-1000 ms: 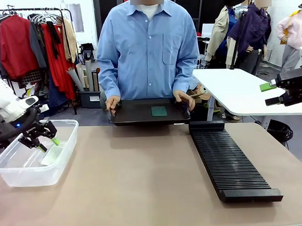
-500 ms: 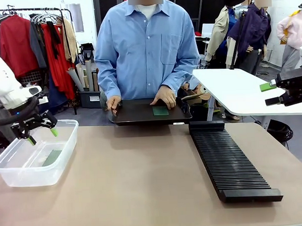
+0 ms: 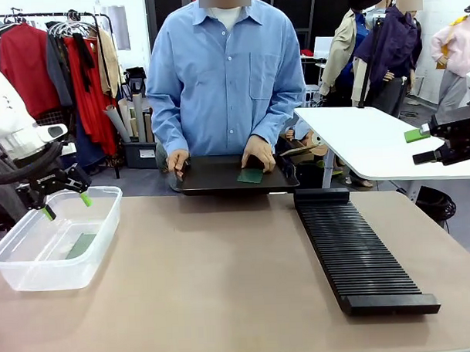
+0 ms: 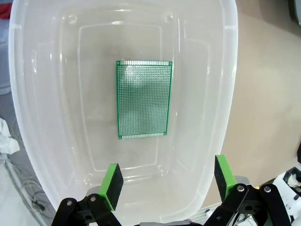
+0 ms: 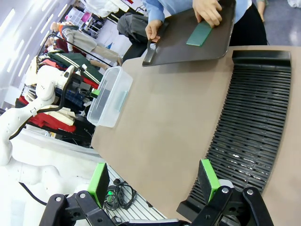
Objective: Sort PCBs into racks and boxes based on the side picked up.
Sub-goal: If the short side of the Blank PCB is picked up, insert it into the PCB Rack ; if the long side is picked up, place it in the Organizing box.
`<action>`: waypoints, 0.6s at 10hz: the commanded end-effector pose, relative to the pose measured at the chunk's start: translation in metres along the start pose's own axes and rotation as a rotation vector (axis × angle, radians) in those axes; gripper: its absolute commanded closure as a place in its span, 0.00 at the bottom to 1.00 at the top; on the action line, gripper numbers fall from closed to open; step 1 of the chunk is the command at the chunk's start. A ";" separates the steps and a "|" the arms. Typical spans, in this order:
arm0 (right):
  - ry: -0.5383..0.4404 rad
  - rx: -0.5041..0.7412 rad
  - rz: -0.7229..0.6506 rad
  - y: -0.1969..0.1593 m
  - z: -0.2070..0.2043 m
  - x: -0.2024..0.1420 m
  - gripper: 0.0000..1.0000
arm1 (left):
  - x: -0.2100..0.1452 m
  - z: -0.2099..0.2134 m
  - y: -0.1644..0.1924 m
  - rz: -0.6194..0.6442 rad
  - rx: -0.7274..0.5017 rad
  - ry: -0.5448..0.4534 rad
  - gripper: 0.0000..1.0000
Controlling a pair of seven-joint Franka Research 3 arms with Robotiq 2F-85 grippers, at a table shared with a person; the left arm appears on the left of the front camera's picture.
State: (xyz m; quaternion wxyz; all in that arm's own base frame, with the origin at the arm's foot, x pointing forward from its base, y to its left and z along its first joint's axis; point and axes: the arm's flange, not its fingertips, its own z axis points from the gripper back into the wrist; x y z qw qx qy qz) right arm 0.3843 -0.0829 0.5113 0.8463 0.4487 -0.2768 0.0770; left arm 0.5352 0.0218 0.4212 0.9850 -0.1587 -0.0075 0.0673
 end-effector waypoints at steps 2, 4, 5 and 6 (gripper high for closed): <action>-0.023 0.018 0.004 0.002 -0.002 0.004 0.00 | 0.001 -0.001 0.001 -0.005 0.001 0.000 0.00; -0.023 0.018 0.004 0.002 -0.002 0.004 0.00 | 0.001 -0.001 0.001 -0.005 0.001 0.000 0.00; -0.023 0.018 0.004 0.002 -0.002 0.004 0.00 | 0.001 -0.001 0.001 -0.005 0.001 0.000 0.00; -0.023 0.018 0.004 0.002 -0.002 0.004 0.00 | 0.001 -0.001 0.001 -0.005 0.001 0.000 0.00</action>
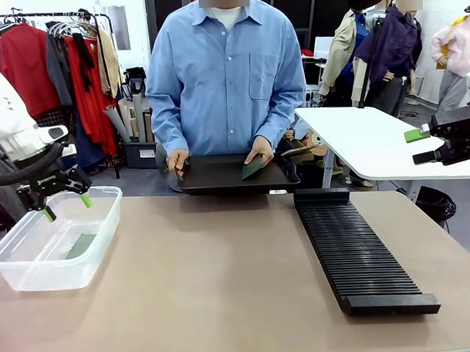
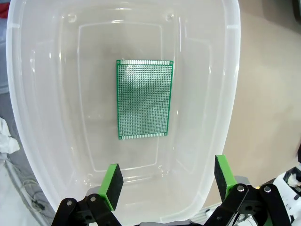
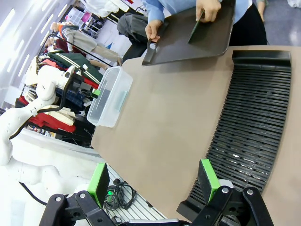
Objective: Sort PCBs into racks and boxes based on the side picked up.
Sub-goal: If the short side of the Blank PCB is picked up, insert it into the PCB Rack ; if the long side is picked up, place it in the Organizing box, then pick up the Blank PCB handed by the Human.
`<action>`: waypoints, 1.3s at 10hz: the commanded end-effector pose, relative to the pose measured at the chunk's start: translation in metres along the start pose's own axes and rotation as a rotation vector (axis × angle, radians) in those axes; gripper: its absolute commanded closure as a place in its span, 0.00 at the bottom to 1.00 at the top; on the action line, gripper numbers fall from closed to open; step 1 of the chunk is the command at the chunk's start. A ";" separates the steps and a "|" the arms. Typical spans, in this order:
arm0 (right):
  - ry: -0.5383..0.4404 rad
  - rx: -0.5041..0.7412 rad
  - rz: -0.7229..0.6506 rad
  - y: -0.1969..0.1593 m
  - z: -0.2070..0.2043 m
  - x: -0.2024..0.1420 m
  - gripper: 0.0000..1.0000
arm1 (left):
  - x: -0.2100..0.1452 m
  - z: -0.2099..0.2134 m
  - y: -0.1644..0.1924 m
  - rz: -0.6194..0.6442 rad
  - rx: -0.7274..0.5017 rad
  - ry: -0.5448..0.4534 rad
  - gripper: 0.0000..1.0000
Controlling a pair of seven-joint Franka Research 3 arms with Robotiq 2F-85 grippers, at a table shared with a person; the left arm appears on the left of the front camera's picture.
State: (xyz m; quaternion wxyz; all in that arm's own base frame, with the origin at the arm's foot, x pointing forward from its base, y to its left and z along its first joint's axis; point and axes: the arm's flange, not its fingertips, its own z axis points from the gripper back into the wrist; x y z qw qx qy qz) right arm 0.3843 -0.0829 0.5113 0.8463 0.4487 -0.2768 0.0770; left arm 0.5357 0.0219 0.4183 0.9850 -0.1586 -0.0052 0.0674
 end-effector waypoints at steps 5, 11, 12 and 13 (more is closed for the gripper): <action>-0.023 0.018 0.004 0.002 -0.002 0.004 0.00 | 0.000 0.001 0.000 -0.006 0.000 -0.004 0.00; -0.023 0.018 0.004 0.002 -0.002 0.004 0.00 | -0.009 0.039 0.012 -0.171 -0.428 -0.094 0.00; -0.023 0.018 0.004 0.002 -0.002 0.004 0.00 | -0.013 0.044 0.014 -0.224 -0.523 -0.066 0.00; -0.023 0.018 0.004 0.002 -0.002 0.004 0.00 | -0.015 0.049 0.015 -0.279 -0.611 -0.068 0.00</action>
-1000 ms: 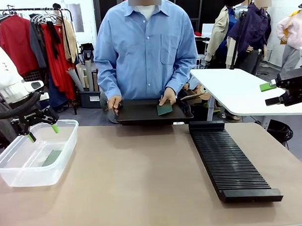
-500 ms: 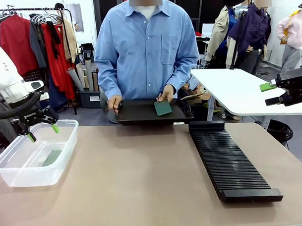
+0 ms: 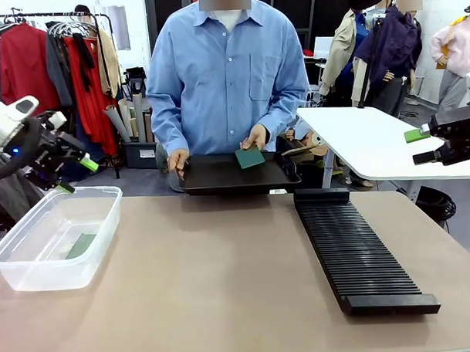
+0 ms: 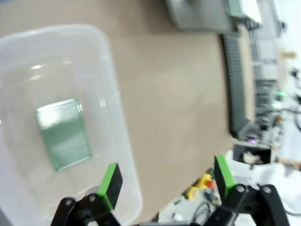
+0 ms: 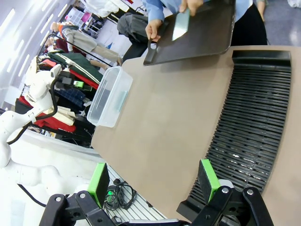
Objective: Sort PCBs into racks and boxes based on the side picked up.
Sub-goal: Pick up the Blank PCB handed by the Human.
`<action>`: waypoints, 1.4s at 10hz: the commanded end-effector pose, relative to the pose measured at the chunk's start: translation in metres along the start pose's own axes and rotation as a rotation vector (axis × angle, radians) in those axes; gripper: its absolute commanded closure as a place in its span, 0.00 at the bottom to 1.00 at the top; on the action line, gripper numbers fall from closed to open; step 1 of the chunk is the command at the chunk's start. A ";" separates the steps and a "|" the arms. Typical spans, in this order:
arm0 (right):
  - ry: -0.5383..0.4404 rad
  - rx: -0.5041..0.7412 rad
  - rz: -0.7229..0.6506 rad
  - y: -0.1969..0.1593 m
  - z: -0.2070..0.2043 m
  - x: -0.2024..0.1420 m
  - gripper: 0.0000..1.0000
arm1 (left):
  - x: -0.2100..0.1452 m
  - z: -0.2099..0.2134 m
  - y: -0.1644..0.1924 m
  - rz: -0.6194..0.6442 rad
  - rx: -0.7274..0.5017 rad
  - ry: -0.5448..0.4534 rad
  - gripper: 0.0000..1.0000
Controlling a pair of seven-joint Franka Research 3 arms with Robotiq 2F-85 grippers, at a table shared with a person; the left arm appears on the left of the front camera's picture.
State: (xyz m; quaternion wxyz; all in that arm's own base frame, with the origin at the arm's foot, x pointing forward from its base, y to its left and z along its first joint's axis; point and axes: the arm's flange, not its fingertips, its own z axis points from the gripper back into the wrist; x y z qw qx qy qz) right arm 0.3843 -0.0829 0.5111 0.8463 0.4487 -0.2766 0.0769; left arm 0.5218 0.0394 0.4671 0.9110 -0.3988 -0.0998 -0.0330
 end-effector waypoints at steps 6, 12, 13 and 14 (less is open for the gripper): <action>-0.023 0.018 0.004 0.002 -0.002 0.004 0.00 | 0.004 0.005 0.006 -0.296 -0.523 0.109 0.00; -0.023 0.018 0.004 0.002 -0.002 0.004 0.00 | 0.000 0.000 0.004 -0.277 -0.496 0.110 0.00; -0.023 0.018 0.004 0.002 -0.002 0.004 0.00 | 0.000 0.000 0.004 -0.277 -0.496 0.110 0.00; -0.023 0.018 0.004 0.002 -0.002 0.004 0.00 | 0.000 0.000 0.004 -0.277 -0.496 0.110 0.00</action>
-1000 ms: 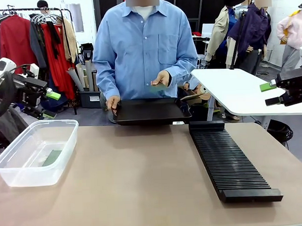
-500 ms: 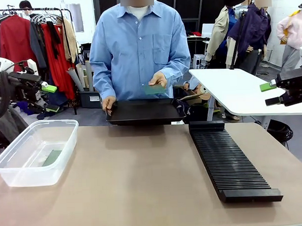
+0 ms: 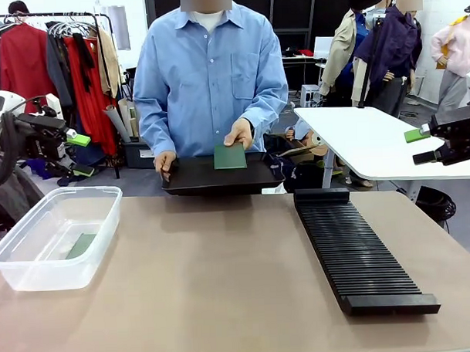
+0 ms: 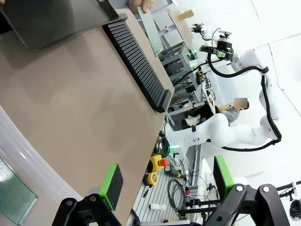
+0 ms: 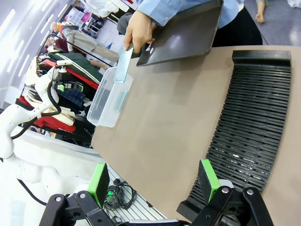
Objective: Sort PCBs into racks and boxes based on the side picked up.
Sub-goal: Pick up the Blank PCB handed by the Human.
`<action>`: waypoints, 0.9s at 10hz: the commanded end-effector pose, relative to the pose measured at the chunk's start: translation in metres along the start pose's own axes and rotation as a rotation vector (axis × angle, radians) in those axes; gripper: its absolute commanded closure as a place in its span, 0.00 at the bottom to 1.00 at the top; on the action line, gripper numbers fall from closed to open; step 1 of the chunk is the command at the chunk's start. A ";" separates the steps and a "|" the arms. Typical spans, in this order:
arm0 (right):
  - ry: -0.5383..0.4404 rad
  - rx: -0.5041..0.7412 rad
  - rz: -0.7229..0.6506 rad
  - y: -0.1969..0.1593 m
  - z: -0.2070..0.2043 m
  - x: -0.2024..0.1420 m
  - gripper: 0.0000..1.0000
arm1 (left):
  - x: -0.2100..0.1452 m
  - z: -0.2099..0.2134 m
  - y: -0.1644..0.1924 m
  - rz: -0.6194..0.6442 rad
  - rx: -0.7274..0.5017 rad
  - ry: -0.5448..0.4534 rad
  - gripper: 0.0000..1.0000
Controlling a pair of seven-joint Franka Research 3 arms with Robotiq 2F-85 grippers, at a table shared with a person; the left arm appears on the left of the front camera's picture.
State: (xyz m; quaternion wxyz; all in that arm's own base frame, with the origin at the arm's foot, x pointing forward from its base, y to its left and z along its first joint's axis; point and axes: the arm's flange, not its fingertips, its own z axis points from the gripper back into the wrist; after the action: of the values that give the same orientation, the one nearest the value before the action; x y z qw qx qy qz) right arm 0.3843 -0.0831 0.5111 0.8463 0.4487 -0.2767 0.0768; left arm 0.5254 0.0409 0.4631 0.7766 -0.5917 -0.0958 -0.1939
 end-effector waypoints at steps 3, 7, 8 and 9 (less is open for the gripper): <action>-0.023 0.019 0.004 0.002 -0.002 0.004 0.00 | -0.002 0.001 -0.002 -0.009 0.000 0.015 0.00; -0.023 0.019 0.004 0.002 -0.002 0.004 0.00 | 0.005 -0.001 0.006 -0.034 -0.053 -0.012 0.00; -0.023 0.019 0.004 0.002 -0.002 0.004 0.00 | 0.011 -0.009 0.014 -0.058 -0.083 -0.017 0.00; -0.023 0.019 0.004 0.002 -0.002 0.004 0.00 | 0.018 -0.019 0.021 -0.066 -0.099 -0.019 0.00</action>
State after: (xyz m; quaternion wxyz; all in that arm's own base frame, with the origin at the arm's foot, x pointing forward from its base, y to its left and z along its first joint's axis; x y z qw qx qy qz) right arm 0.3842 -0.0831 0.5112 0.8463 0.4487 -0.2768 0.0768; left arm 0.5363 0.0307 0.4501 0.7575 -0.6116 -0.1048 -0.2031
